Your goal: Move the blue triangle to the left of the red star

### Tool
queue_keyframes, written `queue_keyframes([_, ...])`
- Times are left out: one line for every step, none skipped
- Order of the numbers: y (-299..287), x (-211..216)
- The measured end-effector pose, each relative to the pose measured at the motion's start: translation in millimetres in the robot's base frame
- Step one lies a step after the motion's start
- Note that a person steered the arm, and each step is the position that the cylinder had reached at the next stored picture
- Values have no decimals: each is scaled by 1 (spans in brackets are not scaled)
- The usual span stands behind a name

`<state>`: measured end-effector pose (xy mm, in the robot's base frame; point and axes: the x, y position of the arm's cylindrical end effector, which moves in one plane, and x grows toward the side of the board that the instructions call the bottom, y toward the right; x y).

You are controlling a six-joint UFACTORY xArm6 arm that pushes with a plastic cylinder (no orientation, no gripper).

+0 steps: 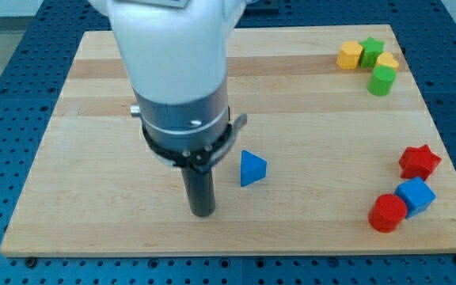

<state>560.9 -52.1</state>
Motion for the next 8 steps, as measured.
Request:
queue_keyframes([0,-61])
queue_keyframes([0,-75])
queue_keyframes([0,-75])
queue_keyframes([1,-47])
queue_keyframes([1,-45])
queue_keyframes([4,-45])
queue_keyframes([33,-45])
queue_keyframes([66,-45])
